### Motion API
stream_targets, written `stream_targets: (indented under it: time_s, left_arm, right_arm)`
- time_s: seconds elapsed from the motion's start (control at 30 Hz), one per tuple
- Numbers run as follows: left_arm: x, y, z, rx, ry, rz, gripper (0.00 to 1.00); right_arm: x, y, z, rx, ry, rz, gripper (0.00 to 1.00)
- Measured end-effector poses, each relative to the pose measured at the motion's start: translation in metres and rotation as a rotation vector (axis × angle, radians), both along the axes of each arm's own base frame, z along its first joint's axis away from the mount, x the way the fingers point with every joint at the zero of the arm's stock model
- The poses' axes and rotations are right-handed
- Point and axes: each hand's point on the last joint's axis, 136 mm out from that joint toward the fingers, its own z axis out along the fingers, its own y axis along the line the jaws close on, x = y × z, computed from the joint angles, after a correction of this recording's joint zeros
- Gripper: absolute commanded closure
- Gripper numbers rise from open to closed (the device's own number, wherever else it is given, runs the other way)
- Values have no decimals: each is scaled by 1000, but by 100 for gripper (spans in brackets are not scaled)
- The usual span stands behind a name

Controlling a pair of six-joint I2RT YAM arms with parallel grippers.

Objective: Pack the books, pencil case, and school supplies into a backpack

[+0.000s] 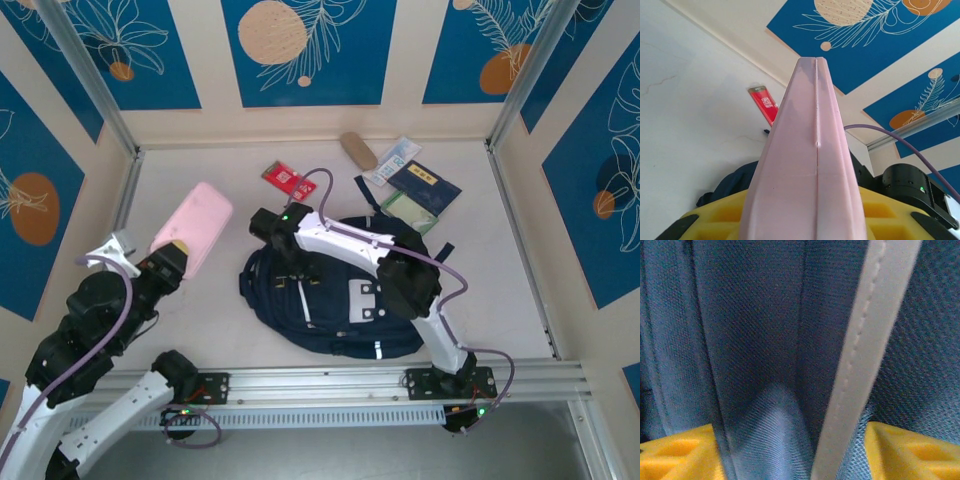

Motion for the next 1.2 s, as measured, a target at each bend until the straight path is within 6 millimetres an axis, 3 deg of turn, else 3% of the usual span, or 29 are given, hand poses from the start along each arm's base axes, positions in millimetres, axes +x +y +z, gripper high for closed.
stream_targets:
  time_s: [0.27,0.4,0.5,0.77,0.87,1.0,1.2]
  left_arm:
    - [-1,2,-4,13,14,6,88]
    - [1,0,-6,23,25,5,88]
    - [8,-5,-13,56,60,2,87]
    - [28,-22,-25,149,146,-23,87]
    - [34,-28,-26,175,164,-37,87]
    - [40,-40,-32,188,197,-74,84]
    - [53,-85,-59,194,311,-250,84]
  right_arm:
    - [1,11,7,-35,-47,71,100]
    - [3,11,15,-16,-53,113,100]
    - [2,5,36,51,-65,152,100]
    - [2,-46,136,470,-106,124,100]
    - [3,-62,151,607,-86,85,100]
    - [4,-70,156,760,-37,63,100]
    - [9,-80,176,968,-12,41,100]
